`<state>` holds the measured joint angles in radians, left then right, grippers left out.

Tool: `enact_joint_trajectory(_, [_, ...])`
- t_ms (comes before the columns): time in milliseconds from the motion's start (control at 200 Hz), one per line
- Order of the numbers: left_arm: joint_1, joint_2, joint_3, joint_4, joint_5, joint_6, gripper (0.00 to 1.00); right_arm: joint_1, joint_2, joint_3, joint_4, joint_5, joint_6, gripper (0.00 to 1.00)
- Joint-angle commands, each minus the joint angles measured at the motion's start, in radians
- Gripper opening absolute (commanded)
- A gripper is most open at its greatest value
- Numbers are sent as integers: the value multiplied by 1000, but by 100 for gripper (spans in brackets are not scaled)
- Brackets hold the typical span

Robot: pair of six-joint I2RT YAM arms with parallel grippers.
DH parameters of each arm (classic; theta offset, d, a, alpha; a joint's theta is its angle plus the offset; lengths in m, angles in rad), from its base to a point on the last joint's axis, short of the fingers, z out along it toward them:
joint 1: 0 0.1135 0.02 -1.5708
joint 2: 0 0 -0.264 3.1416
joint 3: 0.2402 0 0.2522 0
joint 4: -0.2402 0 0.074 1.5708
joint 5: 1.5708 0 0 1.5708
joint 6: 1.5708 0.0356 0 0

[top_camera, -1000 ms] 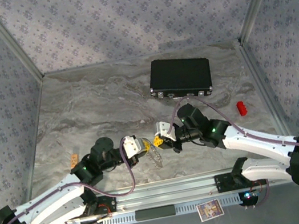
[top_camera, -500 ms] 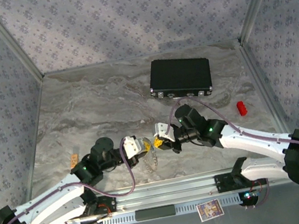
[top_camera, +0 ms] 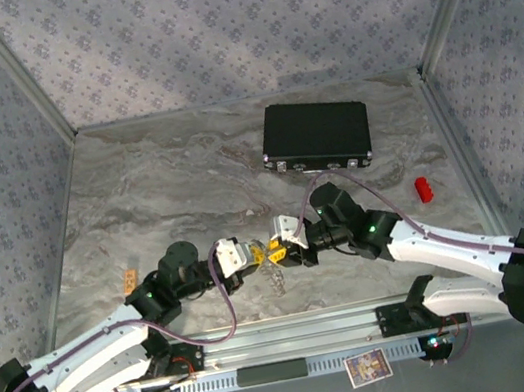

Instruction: Put the keys on the keyring

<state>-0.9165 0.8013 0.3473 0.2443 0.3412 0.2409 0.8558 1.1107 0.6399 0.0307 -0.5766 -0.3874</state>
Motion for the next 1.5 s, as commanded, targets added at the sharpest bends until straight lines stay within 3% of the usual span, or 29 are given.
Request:
enact_joint_trajectory(0, [-2,-4,-1,71,33,-18,0,6,3,2,33,-12,7,21])
enact_joint_trajectory(190, [-2,2,-2,67,32,-14,0,12,19,7,52,-25,17,19])
enact_joint_trajectory(325, [-1,-2,-1,70,29,-14,0,13,32,21,43,-33,11,0])
enact_joint_trajectory(370, [-1,-1,-1,66,6,-19,0,12,32,28,29,-33,3,0])
enact_joint_trajectory(455, [-2,0,4,28,-57,-17,18,15,32,44,-12,-12,-14,0])
enact_joint_trajectory(560, [-1,3,27,-52,-75,7,20,37,44,90,-118,41,-71,0])
enact_joint_trajectory(790, [-2,12,69,-136,-55,37,9,66,78,191,-304,102,-168,0])
enact_joint_trajectory(1099, [-2,20,89,-150,-17,54,0,68,99,303,-426,48,-228,0])
enact_joint_trajectory(1189, [-1,10,73,-121,-5,44,0,28,63,258,-351,-44,-168,23])
enact_joint_trajectory(1239, [-2,1,52,-80,-1,28,0,3,37,211,-272,-82,-128,31])
enact_joint_trajectory(1374, [-2,-26,-21,58,-1,-13,0,-37,-10,107,-151,-124,-53,36])
enact_joint_trajectory(1499, [-2,-28,-65,157,3,-45,0,-41,-7,47,-101,-86,-22,37])
